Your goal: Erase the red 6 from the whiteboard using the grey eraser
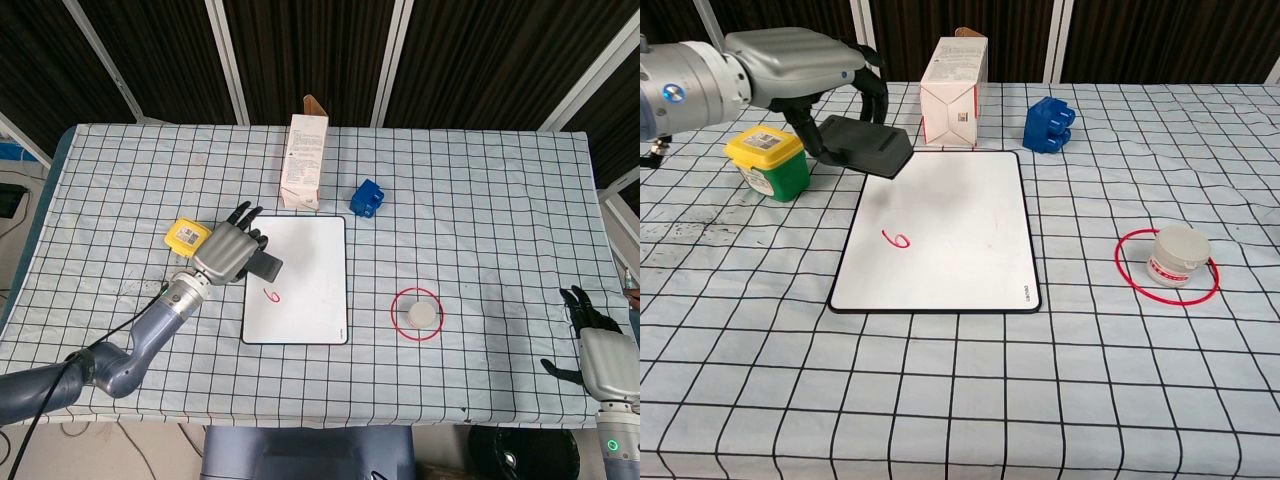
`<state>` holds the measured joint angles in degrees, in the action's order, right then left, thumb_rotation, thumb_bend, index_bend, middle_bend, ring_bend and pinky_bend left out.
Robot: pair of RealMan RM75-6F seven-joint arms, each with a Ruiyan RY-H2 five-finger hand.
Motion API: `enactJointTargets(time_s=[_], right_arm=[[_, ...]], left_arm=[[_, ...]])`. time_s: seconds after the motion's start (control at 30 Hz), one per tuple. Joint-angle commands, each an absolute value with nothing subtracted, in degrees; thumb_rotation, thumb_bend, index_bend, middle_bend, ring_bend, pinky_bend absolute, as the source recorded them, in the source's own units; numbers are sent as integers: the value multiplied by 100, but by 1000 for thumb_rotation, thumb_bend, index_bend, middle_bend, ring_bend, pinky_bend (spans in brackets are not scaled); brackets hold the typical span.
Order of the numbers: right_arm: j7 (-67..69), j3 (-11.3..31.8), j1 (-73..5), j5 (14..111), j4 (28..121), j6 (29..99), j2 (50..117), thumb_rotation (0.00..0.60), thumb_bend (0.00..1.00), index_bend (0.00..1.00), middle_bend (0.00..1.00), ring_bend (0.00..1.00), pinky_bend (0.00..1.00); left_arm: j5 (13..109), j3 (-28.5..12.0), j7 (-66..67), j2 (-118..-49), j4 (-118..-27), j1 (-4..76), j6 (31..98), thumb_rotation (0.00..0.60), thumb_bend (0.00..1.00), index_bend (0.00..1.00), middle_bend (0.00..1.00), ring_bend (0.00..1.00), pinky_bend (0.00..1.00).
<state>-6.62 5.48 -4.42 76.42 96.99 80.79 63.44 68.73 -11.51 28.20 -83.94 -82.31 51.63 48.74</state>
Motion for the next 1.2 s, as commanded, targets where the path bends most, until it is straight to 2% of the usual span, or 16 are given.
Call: enactJointTargets(time_s=[0.03,0.33,0.57,1.2], right_arm=[[-669,543,-442,7666,9686,8093,6350,600,0,100,84,244,266],[-643,547,-435,7705,9641,8133,6369,600,0,100,84,243,266],[-610,552,-435,7698,9639,8121,6355,600,0,100,84,243,266],[-580,554,-434,7687,9653,8104,6339,600,0,100,84,243,266]], left_arm=[[6699,-1184,2922,-8543,-8125,5309,4732,600,217,422,430,0,0],[6131,-1063,3420,-9072,-7674,5731,4313,600,217,425,432,0,0],[6003,-929,3556,-9330,-7484,5816,4377,600,217,429,434,0,0],[6118,-599,3353,-9321,-7622,5718,4444,600,217,439,438,0,0]])
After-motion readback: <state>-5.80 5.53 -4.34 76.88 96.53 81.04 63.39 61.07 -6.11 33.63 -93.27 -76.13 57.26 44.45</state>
